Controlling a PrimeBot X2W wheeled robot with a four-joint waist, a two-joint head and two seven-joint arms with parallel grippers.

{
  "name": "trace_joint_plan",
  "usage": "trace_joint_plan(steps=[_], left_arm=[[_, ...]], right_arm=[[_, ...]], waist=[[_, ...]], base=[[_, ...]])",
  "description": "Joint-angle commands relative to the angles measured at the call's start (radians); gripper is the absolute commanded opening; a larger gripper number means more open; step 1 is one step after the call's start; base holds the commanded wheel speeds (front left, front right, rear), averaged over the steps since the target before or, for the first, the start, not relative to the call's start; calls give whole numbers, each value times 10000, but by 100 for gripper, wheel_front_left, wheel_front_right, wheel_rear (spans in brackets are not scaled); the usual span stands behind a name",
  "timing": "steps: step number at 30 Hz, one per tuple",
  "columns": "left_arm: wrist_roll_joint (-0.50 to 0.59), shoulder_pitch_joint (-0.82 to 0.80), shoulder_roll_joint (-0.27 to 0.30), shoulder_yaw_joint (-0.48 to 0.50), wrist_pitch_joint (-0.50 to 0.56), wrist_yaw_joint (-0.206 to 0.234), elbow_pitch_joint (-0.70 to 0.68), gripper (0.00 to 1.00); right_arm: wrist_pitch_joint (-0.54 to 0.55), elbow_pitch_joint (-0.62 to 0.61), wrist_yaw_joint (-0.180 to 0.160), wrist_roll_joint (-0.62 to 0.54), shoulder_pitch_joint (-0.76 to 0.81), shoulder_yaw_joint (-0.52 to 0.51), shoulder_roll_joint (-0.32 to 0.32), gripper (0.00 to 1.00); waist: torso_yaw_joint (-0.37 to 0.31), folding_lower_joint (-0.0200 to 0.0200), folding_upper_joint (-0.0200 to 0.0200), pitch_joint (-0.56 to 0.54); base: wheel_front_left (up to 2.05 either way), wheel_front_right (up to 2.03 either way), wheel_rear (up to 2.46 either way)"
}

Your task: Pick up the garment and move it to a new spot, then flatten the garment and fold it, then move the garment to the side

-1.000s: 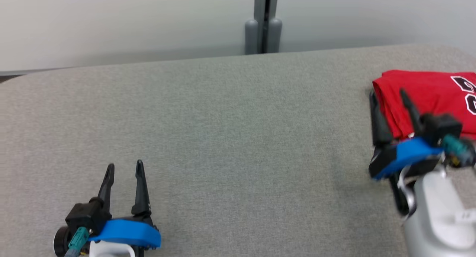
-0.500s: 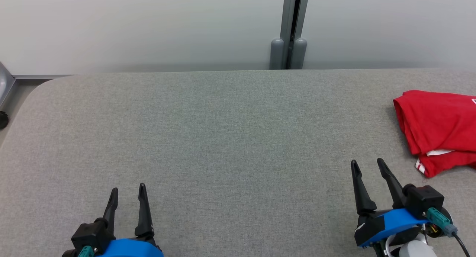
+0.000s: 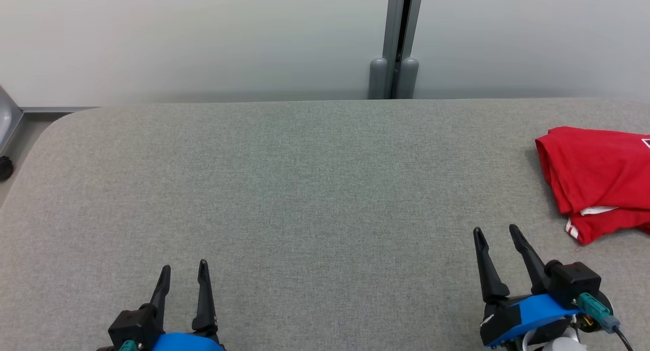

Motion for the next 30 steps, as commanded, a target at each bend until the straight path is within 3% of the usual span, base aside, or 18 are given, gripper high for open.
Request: trace_joint_plan(steps=[1,7,8,12,30], left_arm=[[56,41,16,7,-43,-26,22,100],[29,53,7,-37,-44,-51,81,100],[0,1,-4,-29,2,-28,79,0],[-50,129,-69,-26,69,-34,392,0],[-2980,-192,-86,489,901,-260,84,0]], right_arm=[[-46,-69,1,38,150,13,-7,100],[-47,-120,1,70,203,79,-6,100],[0,-75,0,37,80,67,0,0],[49,275,0,78,154,57,11,0],[879,-66,0,3295,141,-273,8,0]], waist=[[-9,0,-1,-8],[-30,0,-1,-44],[-31,0,-1,-45],[-34,0,-1,-49],[-92,0,-1,-133]], base=[[0,0,0],[0,0,0],[0,0,0],[0,0,0],[0,0,0]])
